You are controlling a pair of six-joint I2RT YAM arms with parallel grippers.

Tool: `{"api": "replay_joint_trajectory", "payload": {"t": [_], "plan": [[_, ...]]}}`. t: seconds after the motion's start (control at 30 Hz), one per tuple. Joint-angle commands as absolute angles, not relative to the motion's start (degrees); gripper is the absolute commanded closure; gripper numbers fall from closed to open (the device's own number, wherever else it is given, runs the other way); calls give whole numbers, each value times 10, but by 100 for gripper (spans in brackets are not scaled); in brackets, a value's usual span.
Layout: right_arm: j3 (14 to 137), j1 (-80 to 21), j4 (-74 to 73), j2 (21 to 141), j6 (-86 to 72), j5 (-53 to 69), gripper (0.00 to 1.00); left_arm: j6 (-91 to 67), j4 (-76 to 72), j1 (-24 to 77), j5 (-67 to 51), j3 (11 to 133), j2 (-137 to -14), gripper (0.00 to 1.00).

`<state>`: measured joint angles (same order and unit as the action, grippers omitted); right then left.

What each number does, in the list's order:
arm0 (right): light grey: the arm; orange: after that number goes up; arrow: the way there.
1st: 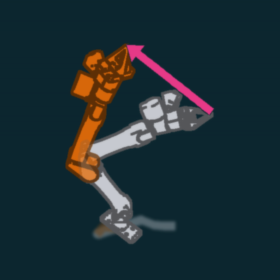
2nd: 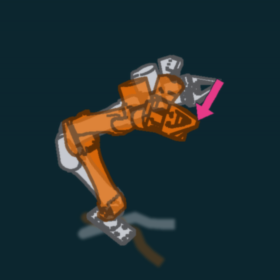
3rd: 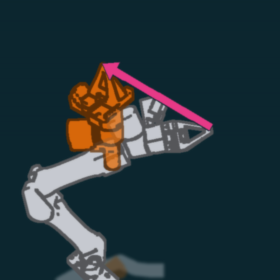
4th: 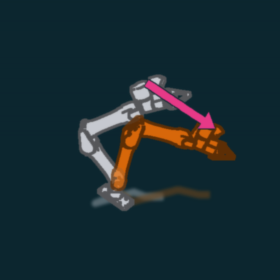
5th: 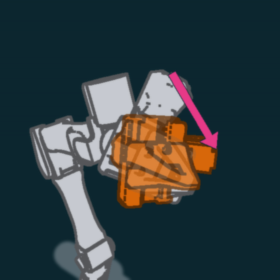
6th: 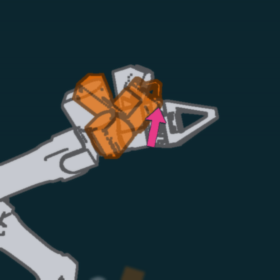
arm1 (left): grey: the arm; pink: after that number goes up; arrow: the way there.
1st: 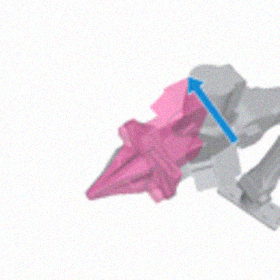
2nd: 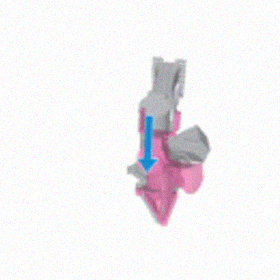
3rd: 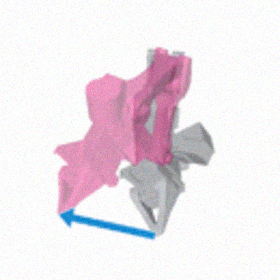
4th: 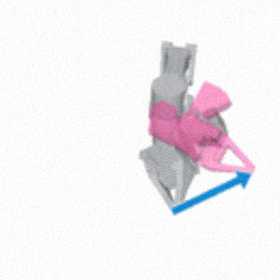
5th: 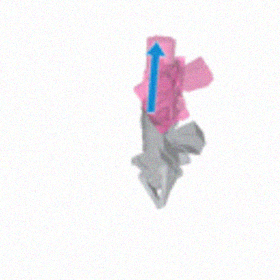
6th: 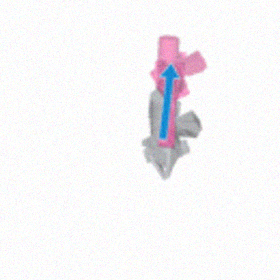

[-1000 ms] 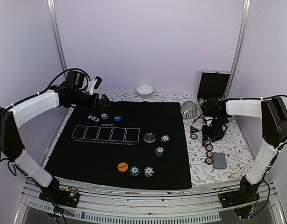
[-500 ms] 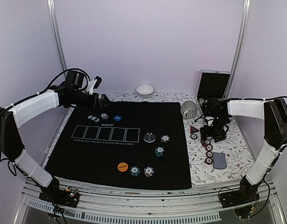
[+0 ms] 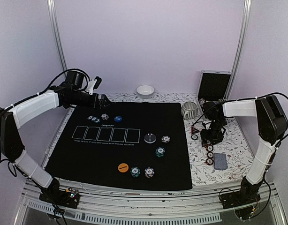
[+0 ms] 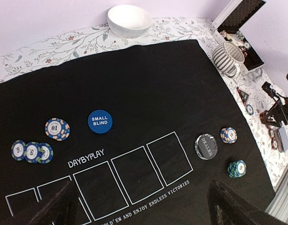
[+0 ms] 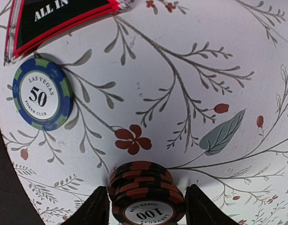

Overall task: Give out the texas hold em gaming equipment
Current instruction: Pick up the pile of poker chips from the pile of poker chips.

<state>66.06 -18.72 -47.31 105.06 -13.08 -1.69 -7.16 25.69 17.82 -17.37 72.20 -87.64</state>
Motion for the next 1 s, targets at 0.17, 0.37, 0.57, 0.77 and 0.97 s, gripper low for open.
{"api": "replay_joint_trajectory", "payload": {"t": [0.17, 0.37, 0.57, 0.77, 0.97], "plan": [[688, -188, -475, 1069, -121, -44, 43, -74, 248, 170, -181, 714, -869, 2], [697, -188, -482, 1055, -122, -44, 69, -74, 248, 169, -181, 714, -870, 2], [724, -196, -509, 1034, -123, -50, 88, -74, 248, 168, -182, 713, -871, 2], [762, -213, -538, 1015, -122, -61, 95, -74, 248, 168, -186, 713, -872, 2], [803, -318, -529, 1015, -108, -3, 96, -74, 248, 167, -185, 713, -871, 2]]}}
